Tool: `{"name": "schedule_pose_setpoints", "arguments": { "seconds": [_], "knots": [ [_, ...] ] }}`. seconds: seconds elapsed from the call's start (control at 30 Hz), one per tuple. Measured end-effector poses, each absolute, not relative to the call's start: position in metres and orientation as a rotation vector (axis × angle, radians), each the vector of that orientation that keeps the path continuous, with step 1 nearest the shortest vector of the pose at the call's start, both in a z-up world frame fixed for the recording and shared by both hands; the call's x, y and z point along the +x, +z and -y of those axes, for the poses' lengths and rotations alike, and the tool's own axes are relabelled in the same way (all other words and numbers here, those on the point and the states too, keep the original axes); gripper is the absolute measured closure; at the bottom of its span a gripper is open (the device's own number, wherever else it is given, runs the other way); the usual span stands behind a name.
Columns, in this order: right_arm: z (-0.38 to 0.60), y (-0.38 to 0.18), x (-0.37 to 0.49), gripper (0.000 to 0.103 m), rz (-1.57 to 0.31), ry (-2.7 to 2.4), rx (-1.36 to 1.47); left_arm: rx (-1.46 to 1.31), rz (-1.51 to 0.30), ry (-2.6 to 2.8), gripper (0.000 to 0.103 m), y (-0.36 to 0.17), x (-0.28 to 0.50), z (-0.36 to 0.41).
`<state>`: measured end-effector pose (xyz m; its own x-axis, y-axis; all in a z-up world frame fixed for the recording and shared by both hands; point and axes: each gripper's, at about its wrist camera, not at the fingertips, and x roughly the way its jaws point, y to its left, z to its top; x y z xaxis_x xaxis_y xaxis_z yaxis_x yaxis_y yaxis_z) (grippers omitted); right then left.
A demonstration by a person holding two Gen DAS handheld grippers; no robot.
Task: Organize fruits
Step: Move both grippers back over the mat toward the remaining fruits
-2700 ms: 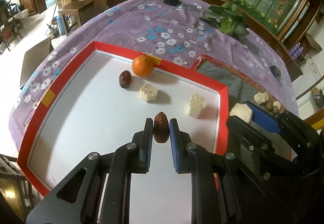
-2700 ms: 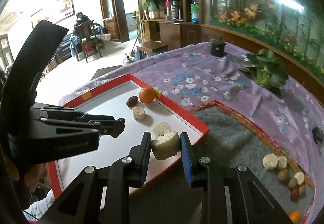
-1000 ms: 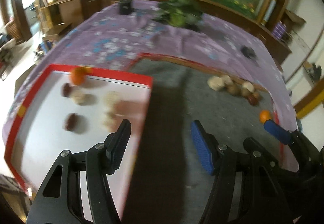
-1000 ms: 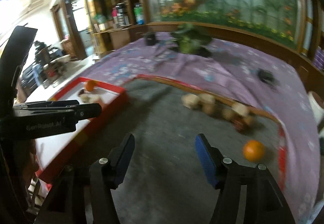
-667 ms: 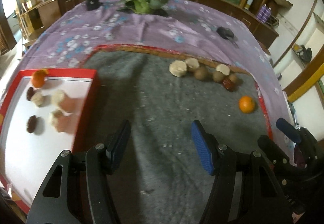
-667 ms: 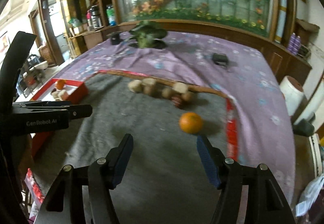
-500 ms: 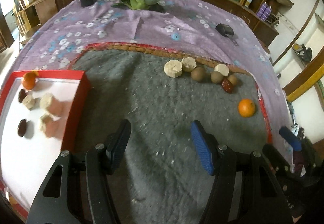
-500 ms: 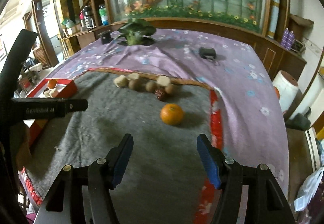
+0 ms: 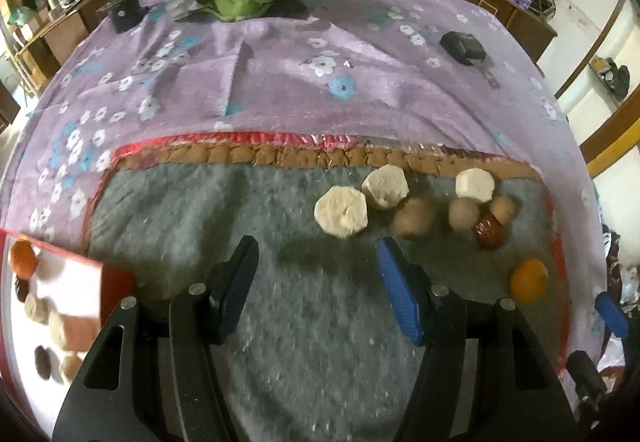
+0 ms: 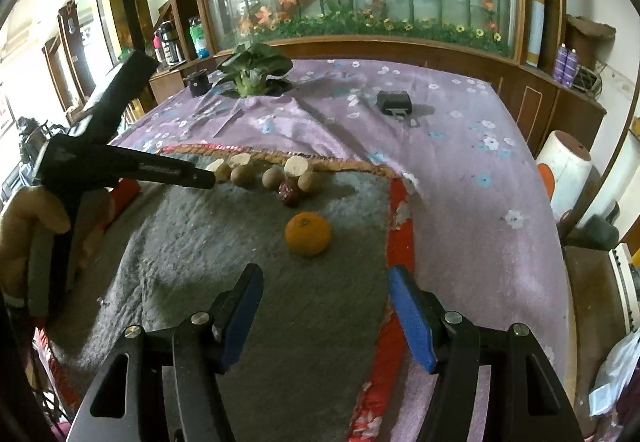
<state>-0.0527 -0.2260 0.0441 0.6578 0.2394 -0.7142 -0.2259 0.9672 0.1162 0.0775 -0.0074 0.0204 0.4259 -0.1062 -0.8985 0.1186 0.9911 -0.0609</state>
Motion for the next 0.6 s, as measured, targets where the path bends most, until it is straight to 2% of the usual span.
{"name": "schedule_pose_setpoints", "arguments": {
  "seconds": [0.3, 0.43, 0.6],
  "knots": [
    [0.234, 0.038, -0.044, 0.04, -0.816, 0.338, 0.095, 0.021, -1.098, -0.131, 0.042, 0.014, 0.091, 0.013],
    [0.224, 0.036, -0.035, 0.039, -0.816, 0.349, 0.059, 0.027, -1.079, -0.125, 0.059, 0.015, 0.089, 0.012],
    [0.209, 0.027, -0.01, 0.039, -0.838, 0.349, -0.023, 0.038, -1.076, -0.134, 0.064, 0.016, 0.088, 0.014]
  ]
}}
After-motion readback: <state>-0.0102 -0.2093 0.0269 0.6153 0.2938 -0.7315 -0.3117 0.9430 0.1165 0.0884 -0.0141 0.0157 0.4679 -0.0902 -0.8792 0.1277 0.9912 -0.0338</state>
